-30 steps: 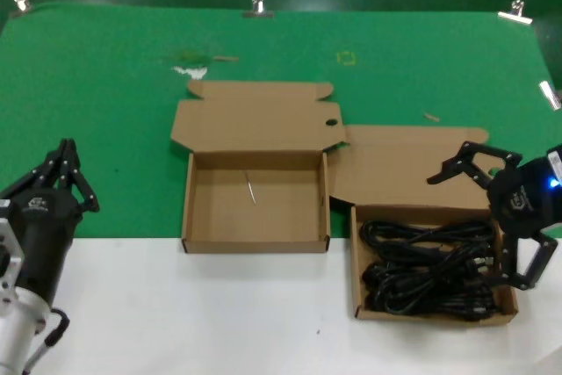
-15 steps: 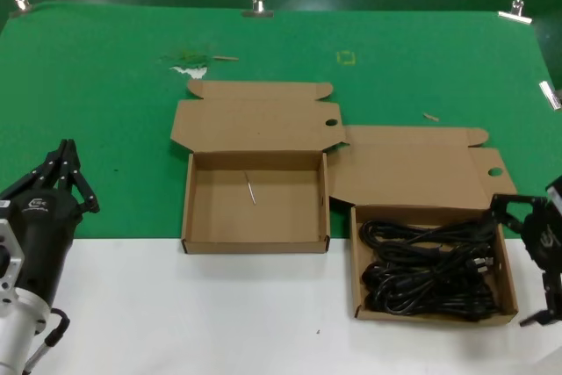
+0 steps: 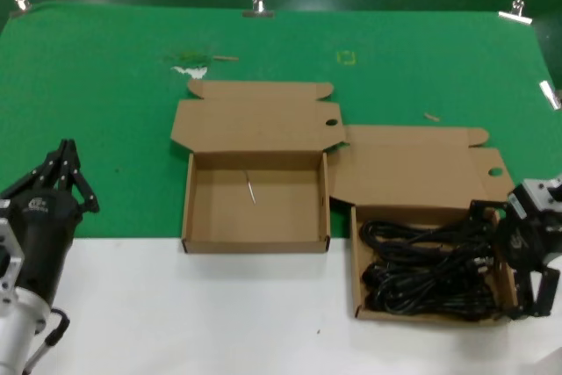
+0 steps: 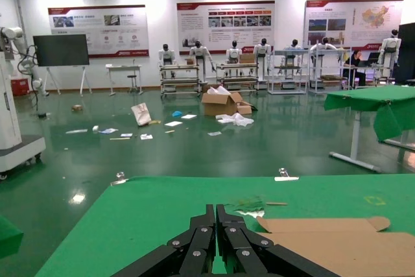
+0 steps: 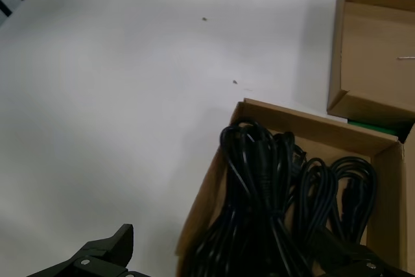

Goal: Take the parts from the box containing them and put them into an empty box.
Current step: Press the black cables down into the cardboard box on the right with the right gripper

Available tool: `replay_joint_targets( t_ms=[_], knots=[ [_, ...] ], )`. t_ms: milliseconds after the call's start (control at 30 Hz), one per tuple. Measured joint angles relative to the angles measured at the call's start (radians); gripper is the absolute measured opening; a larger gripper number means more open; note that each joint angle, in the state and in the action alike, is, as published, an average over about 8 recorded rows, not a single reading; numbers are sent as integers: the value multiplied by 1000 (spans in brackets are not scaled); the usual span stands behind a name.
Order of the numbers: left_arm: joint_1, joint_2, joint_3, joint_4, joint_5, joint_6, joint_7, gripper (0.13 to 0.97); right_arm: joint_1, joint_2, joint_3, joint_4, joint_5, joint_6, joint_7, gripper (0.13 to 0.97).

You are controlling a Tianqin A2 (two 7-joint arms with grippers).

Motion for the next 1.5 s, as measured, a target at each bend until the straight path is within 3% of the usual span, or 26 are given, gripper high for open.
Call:
replay_joint_targets(
  t_ms=[167,367,1033,1500],
  knots=[
    [0,0,0,0,0,0,0,151,25,-76,25,-160,-36,68,-73,966],
    [0,0,0,0,0,0,0,151,24,-115,53,-238,-70,132,-111,966],
    [0,0,0,0,0,0,0,151,21,-136,135,-275,-132,297,-98,966],
    [0,0,0,0,0,0,0,151,-3,-148,180,-276,-148,315,-103,966]
  ],
)
